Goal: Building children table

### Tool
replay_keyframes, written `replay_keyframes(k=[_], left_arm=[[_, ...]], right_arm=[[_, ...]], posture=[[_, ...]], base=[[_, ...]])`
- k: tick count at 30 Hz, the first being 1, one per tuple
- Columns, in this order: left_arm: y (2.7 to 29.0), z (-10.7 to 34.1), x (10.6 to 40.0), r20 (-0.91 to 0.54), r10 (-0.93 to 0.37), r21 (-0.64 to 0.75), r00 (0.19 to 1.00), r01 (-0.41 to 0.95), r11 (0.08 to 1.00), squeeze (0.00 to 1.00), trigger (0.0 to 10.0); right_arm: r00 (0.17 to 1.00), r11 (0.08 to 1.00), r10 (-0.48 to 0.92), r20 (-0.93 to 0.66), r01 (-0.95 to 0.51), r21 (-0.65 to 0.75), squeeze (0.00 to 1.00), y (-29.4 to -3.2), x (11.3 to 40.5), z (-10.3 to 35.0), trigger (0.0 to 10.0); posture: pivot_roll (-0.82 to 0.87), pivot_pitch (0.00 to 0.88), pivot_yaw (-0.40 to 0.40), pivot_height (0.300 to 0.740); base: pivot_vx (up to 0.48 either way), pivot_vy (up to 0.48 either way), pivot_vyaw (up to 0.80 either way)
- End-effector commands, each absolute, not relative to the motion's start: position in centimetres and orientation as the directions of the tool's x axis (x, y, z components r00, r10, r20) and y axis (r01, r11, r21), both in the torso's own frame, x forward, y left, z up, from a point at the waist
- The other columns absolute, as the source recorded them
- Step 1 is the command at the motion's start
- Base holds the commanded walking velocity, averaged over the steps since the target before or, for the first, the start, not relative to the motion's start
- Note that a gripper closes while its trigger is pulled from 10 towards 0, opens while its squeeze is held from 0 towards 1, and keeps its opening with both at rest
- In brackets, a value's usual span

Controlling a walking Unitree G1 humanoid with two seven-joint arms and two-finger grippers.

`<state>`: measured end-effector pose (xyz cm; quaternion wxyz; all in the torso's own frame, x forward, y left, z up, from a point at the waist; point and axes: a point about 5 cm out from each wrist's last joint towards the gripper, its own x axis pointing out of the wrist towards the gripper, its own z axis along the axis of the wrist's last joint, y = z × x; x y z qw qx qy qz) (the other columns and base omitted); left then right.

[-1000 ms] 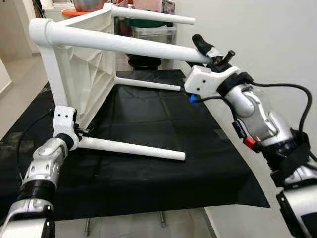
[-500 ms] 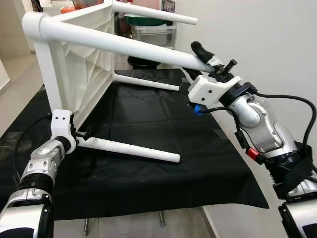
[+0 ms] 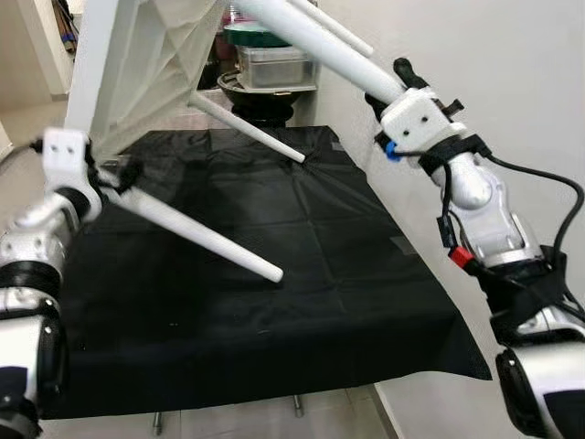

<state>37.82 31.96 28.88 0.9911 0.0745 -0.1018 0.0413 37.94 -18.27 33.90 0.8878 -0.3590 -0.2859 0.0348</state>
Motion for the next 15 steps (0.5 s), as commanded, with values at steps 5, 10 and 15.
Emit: replay_keyframes(k=[5, 10, 15], left_arm=[[35.4, 32.6, 35.9, 0.311, 0.187, 0.131, 0.932, -0.237, 0.963, 0.0, 10.0], [35.3, 36.5, 35.4, 0.392, 0.154, 0.206, 0.907, -0.249, 0.946, 0.0, 10.0], [35.2, 37.9, 35.3, 0.416, 0.146, 0.227, 0.897, -0.259, 0.939, 0.0, 10.0]], right_arm=[[0.904, 0.926, -0.061, 0.424, 0.21, -0.315, 0.0, -24.1, 38.4, 32.9, 0.0], [0.969, 0.964, -0.069, 0.236, 0.126, -0.236, 0.0, -23.9, 39.4, 28.9, 0.0], [0.991, 0.984, -0.063, 0.115, 0.081, -0.161, 0.0, -23.0, 39.5, 25.6, 0.0]], posture=[[0.04, 0.0, -0.021, 0.74], [0.05, 0.0, -0.021, 0.74], [0.06, 0.0, -0.015, 0.74]], base=[[0.0, 0.0, 0.0], [0.0, 0.0, 0.0], [0.0, 0.0, 0.0]])
